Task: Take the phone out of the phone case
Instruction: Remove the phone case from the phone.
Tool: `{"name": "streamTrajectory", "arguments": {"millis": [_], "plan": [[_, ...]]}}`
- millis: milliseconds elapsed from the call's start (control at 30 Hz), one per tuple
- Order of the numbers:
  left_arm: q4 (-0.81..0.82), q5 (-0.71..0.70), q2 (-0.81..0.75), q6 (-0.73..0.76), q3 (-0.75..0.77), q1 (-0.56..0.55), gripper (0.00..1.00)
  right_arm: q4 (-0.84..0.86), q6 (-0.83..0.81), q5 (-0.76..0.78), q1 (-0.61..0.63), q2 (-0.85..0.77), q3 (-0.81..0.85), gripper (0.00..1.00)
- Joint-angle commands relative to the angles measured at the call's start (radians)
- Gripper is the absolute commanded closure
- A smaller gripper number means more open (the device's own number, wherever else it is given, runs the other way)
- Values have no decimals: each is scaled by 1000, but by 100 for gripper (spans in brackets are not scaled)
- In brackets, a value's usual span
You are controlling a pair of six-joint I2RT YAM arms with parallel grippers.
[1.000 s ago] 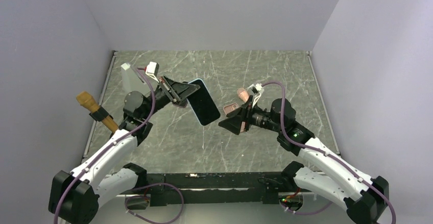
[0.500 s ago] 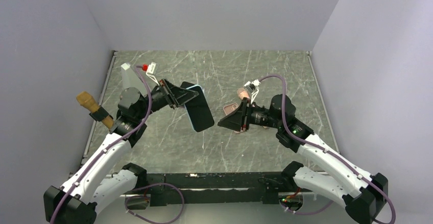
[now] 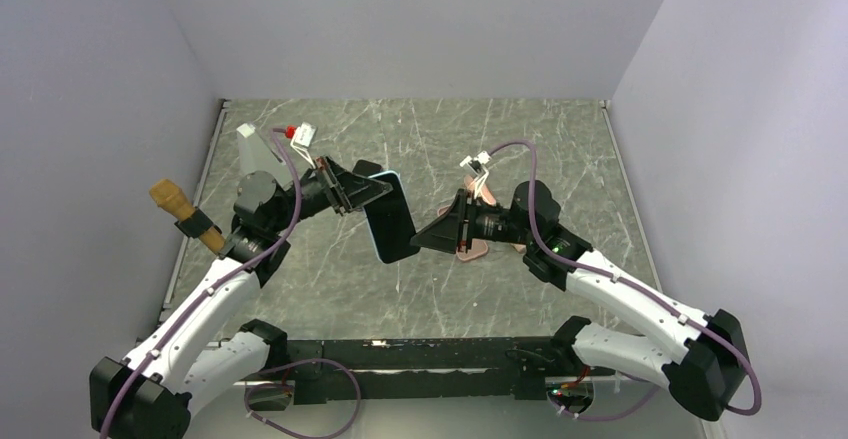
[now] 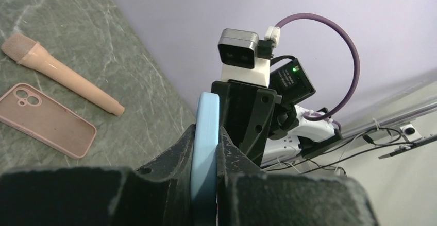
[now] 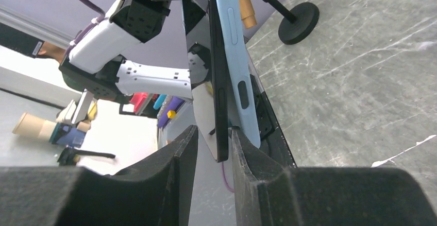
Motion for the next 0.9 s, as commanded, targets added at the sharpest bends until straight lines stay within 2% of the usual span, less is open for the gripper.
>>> {"name": "streamTrajectory", "arguments": {"millis": [0, 133, 200, 533, 600, 767, 800, 867], "plan": [[133, 16, -5, -55, 14, -2, 100, 106, 27, -12, 24, 18, -14, 66], [123, 17, -13, -51, 15, -1, 100, -9, -39, 34, 23, 11, 17, 63], [121, 22, -13, -53, 16, -2, 100, -10, -43, 33, 24, 5, 18, 63], [154, 46, 53, -50, 38, -79, 100, 262, 100, -23, 58, 90, 0, 72], [149, 43, 59, -42, 40, -92, 100, 289, 118, -27, 59, 98, 4, 75], [79, 44, 48, 11, 64, -95, 100, 345, 163, -46, 59, 94, -9, 100], [45, 47, 42, 35, 79, -94, 98, 351, 170, -46, 58, 88, -13, 100], [6, 57, 35, 72, 96, -95, 82, 360, 187, -55, 59, 77, -16, 100]]}}
